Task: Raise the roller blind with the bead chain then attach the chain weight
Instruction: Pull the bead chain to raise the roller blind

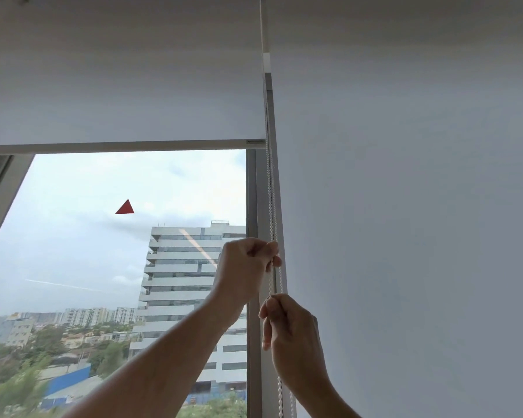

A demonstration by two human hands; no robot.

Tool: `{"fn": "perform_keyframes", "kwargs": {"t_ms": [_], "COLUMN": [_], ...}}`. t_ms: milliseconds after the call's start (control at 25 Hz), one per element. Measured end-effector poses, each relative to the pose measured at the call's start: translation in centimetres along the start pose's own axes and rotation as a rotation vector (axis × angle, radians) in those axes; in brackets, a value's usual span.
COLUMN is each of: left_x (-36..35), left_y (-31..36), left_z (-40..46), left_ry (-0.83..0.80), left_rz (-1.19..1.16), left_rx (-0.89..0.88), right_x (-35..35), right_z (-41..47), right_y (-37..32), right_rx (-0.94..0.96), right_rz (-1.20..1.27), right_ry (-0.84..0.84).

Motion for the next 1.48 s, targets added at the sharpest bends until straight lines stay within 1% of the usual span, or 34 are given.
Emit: {"fn": "perform_keyframes", "kwargs": {"t_ms": [120,160,200,280,360,400,480,640,720,880,920,1000,1120,1200,1320,1480], "left_x": [-0.5,-0.6,-0.7,-1.0,-1.5,-1.8,-2.2,-2.3,-2.1,-1.6,-1.3,-0.3,0.8,0.9,0.5,0.1], "left_y": [-0.6,-0.7,-0.7,-0.7,-0.5,-0.6,-1.1,-2.1,-2.1,-2.1,-2.3,-3.1,-3.2,-1.8,0.5,1.3], "left_z": [-1.1,-1.3,-1.5,-1.6,-2.1,-2.6,-3.9,-5.9,-6.1,-6.6,-6.7,-6.3,-4.2,-2.4,0.8,3.0], "left_ry": [-0.031,-0.03,-0.022,-0.02,-0.05,-0.066,-0.092,-0.129,-0.138,-0.166,-0.144,-0.049,0.061,0.064,0.058,0.058], "left_rz": [0.008,0.019,0.025,0.041,0.08,0.092,0.091,0.031,0.004,-0.089,-0.12,-0.148,-0.077,-0.04,-0.047,-0.056], "left_rx": [0.009,-0.004,-0.019,-0.056,-0.107,-0.126,-0.128,-0.101,-0.11,-0.138,-0.128,-0.066,-0.037,-0.067,-0.081,-0.024], "right_x": [-0.1,0.3,0.8,2.3,3.4,3.6,3.6,2.3,1.7,1.8,2.0,2.0,1.4,1.0,0.7,0.6], "right_z": [0.3,0.7,1.2,3.0,5.0,5.9,7.6,9.7,9.8,8.7,8.3,7.6,6.8,6.1,5.1,3.7], "right_y": [0.8,0.8,0.8,0.6,0.0,-0.6,-1.9,-3.9,-4.2,-4.3,-4.3,-4.4,-4.5,-4.5,-4.1,-3.3], "right_rx": [-0.084,-0.088,-0.082,-0.096,-0.137,-0.151,-0.166,-0.205,-0.205,-0.127,-0.105,-0.065,-0.041,-0.031,-0.038,-0.049], "right_rz": [0.14,0.197,0.236,0.253,0.173,0.129,0.097,0.139,0.184,0.157,0.14,0.095,0.036,0.017,0.028,0.017], "right_ry": [-0.219,-0.252,-0.231,-0.079,0.069,0.099,0.083,-0.081,-0.113,-0.05,-0.03,-0.003,0.008,0.004,-0.011,-0.045]}}
Point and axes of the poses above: each hand's wrist, its own z-axis towards the middle knuckle, its own x-axis out of the back of the hand, y = z × x, the point moved 6 cm from there along z, towards the middle knuckle, and after that the axes turned 15 degrees about -x, right-handed, at the moved point
